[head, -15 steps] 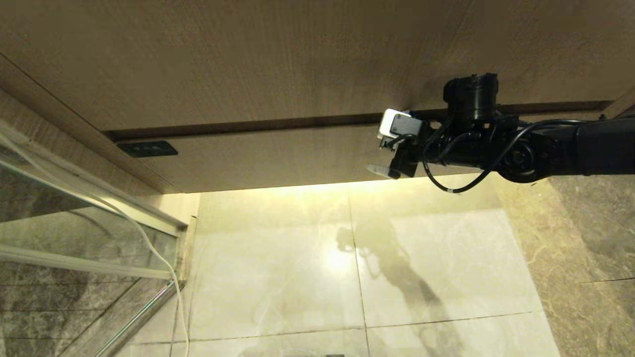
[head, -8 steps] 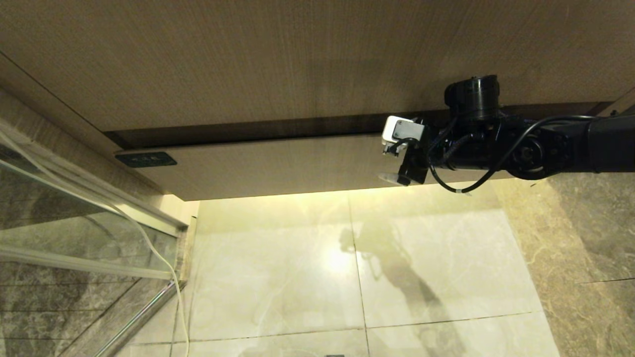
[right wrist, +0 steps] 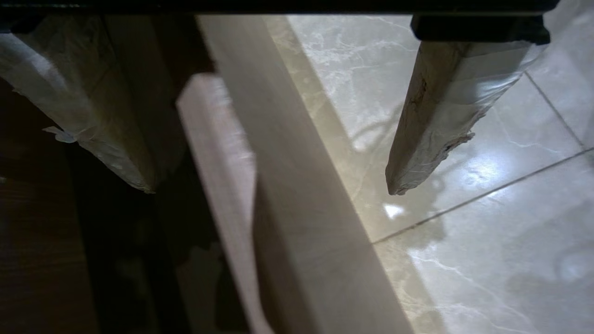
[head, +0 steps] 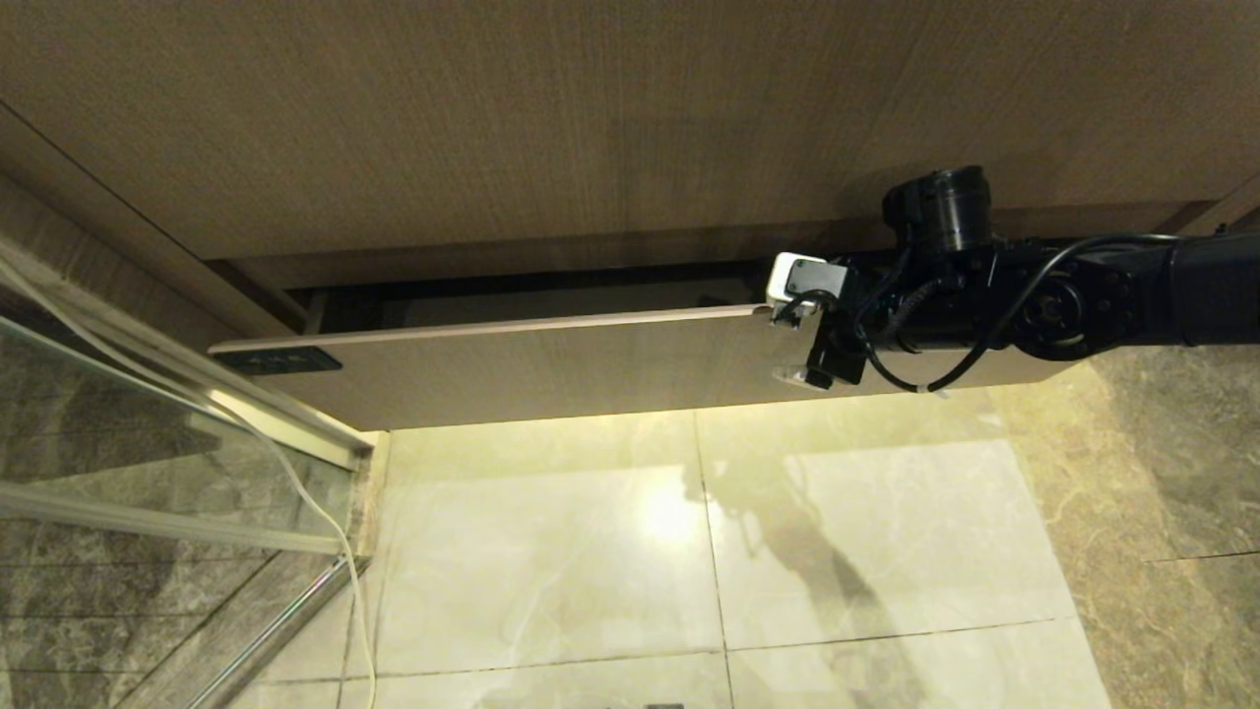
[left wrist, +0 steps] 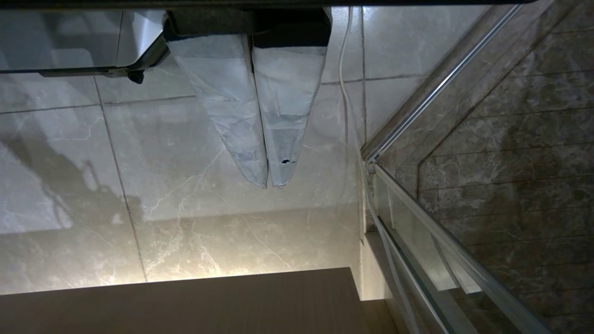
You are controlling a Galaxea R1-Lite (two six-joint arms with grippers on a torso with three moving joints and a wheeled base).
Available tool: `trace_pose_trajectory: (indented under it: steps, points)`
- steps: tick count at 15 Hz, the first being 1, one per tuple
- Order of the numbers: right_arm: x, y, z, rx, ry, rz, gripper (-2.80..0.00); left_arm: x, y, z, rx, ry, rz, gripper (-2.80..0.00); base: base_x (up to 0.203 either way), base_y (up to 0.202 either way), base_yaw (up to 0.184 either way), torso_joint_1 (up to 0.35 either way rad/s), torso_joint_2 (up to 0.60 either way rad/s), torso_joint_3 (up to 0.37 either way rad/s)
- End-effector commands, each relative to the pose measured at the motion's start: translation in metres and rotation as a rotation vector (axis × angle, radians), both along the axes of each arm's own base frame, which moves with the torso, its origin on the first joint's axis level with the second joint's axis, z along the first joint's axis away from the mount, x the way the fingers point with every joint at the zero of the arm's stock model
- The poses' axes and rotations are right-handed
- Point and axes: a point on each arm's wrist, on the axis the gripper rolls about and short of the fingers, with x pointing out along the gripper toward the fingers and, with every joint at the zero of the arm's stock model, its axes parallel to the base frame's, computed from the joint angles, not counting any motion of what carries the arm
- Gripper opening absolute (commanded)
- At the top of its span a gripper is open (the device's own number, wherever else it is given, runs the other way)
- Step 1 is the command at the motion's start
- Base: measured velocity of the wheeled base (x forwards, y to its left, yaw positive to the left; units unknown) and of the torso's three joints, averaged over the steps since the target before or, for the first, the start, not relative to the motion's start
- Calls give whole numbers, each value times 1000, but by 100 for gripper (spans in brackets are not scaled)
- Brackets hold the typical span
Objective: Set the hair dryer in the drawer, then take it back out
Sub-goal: Pull open the drawer
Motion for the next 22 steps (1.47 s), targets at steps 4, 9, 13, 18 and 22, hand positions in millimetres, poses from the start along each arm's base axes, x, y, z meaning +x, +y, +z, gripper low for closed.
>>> trace_pose_trajectory:
  steps: [4, 9, 13, 18, 22]
  points:
    - [-26, -10, -10, -69, 188, -45, 0, 0, 0, 0, 0, 1, 1, -280, 0, 0, 0, 0, 0, 0]
    - [-65, -24, -2, -80, 283, -52, 0, 0, 0, 0, 0, 1, 1, -280, 0, 0, 0, 0, 0, 0]
    - [-96, -36, -3, -98, 311, -49, 0, 0, 0, 0, 0, 0, 1, -280, 0, 0, 0, 0, 0, 0]
    - [-165, -62, 11, -91, 312, -60, 0, 0, 0, 0, 0, 1, 1, -280, 0, 0, 0, 0, 0, 0]
    - [-229, -86, 9, -86, 298, -65, 0, 0, 0, 0, 0, 0, 1, -280, 0, 0, 0, 0, 0, 0]
